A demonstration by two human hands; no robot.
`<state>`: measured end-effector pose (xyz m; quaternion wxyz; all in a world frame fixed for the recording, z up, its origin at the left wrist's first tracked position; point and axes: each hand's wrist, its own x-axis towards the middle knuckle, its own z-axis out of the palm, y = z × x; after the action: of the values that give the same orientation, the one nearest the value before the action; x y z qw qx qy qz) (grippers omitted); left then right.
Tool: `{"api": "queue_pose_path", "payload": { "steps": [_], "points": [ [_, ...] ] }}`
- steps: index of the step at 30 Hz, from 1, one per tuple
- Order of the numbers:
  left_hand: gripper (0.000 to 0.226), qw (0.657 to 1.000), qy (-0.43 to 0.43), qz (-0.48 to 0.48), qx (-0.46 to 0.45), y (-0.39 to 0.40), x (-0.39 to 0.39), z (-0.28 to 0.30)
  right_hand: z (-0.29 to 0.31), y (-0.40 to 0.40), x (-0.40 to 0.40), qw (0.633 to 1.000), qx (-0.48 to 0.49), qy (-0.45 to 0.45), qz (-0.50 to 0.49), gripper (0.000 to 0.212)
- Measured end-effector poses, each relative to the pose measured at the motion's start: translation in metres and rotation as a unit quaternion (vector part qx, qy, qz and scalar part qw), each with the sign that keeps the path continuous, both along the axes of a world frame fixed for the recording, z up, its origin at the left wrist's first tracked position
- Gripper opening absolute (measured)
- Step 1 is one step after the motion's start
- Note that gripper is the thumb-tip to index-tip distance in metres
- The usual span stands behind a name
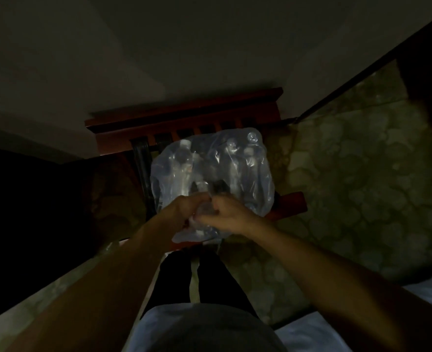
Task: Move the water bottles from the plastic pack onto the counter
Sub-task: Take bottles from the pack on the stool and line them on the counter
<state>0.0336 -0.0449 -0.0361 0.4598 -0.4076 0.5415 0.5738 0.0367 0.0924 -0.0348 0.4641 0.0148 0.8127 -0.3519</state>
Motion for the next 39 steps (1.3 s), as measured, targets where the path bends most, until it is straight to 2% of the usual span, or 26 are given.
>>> {"api": "queue_pose_path", "payload": {
  "steps": [1, 3, 5, 8, 10, 14, 18, 22, 25, 28, 30, 32, 34, 36, 37, 39],
  "points": [
    [0.032, 1.0, 0.01, -0.01, -0.011, -0.006, 0.002, -0.001, -0.004, 0.0, -0.004, 0.999, -0.009, -0.03, -0.021, 0.018],
    [0.041, 1.0, 0.021, -0.005, -0.005, -0.018, 0.009, -0.005, -0.018, -0.004, -0.016, 0.989, 0.006, -0.074, -0.127, 0.02],
    [0.033, 1.0, 0.018, 0.011, 0.014, -0.028, 0.016, -0.01, -0.041, -0.01, -0.025, 0.978, 0.049, -0.051, -0.198, 0.018],
    [0.034, 1.0, 0.013, -0.009, 0.014, -0.037, 0.021, -0.017, -0.063, -0.019, -0.022, 0.959, 0.217, 0.007, -0.185, 0.049],
    [0.029, 0.999, 0.025, -0.036, 0.004, -0.038, 0.021, -0.018, -0.074, -0.022, -0.019, 0.945, 0.253, -0.013, -0.205, 0.053],
    [0.037, 0.998, 0.033, -0.052, 0.011, -0.04, 0.023, -0.021, -0.095, -0.014, -0.02, 0.928, 0.229, -0.088, -0.281, 0.05],
    [0.038, 0.997, 0.042, -0.063, 0.007, -0.042, 0.029, -0.026, -0.11, -0.015, -0.021, 0.916, 0.207, -0.065, -0.337, 0.038],
    [0.035, 0.996, 0.051, -0.078, 0.003, -0.049, 0.031, -0.031, -0.113, -0.026, -0.029, 0.909, 0.248, -0.029, -0.333, 0.043],
    [0.042, 0.998, 0.034, -0.06, 0.017, -0.051, 0.03, -0.03, -0.108, -0.027, -0.028, 0.896, 0.244, -0.033, -0.369, 0.045],
    [0.045, 0.999, 0.024, -0.035, 0.026, -0.051, 0.027, -0.024, -0.1, -0.023, -0.025, 0.896, 0.234, -0.011, -0.377, 0.039],
    [0.043, 0.999, 0.013, -0.009, 0.037, -0.049, 0.026, -0.021, -0.089, -0.022, -0.023, 0.894, 0.215, -0.009, -0.393, 0.036],
    [0.037, 0.999, 0.011, 0.01, 0.047, -0.045, 0.024, -0.018, -0.078, -0.028, -0.023, 0.887, 0.171, -0.049, -0.425, 0.031],
    [0.034, 0.999, 0.015, 0.027, 0.043, -0.04, 0.023, -0.015, -0.063, -0.033, -0.023, 0.872, 0.147, -0.091, -0.458, 0.043],
    [0.041, 0.997, 0.017, 0.058, 0.043, -0.036, 0.022, -0.012, -0.053, -0.033, -0.021, 0.879, 0.143, -0.09, -0.445, 0.056],
    [0.046, 0.997, 0.014, 0.066, 0.045, -0.035, 0.021, -0.01, -0.048, -0.033, -0.02, 0.887, 0.144, -0.079, -0.431, 0.055],
    [0.052, 0.997, 0.015, 0.06, 0.047, -0.034, 0.018, -0.005, -0.039, -0.034, -0.018, 0.895, 0.14, -0.058, -0.42, 0.039]
  ]
}}
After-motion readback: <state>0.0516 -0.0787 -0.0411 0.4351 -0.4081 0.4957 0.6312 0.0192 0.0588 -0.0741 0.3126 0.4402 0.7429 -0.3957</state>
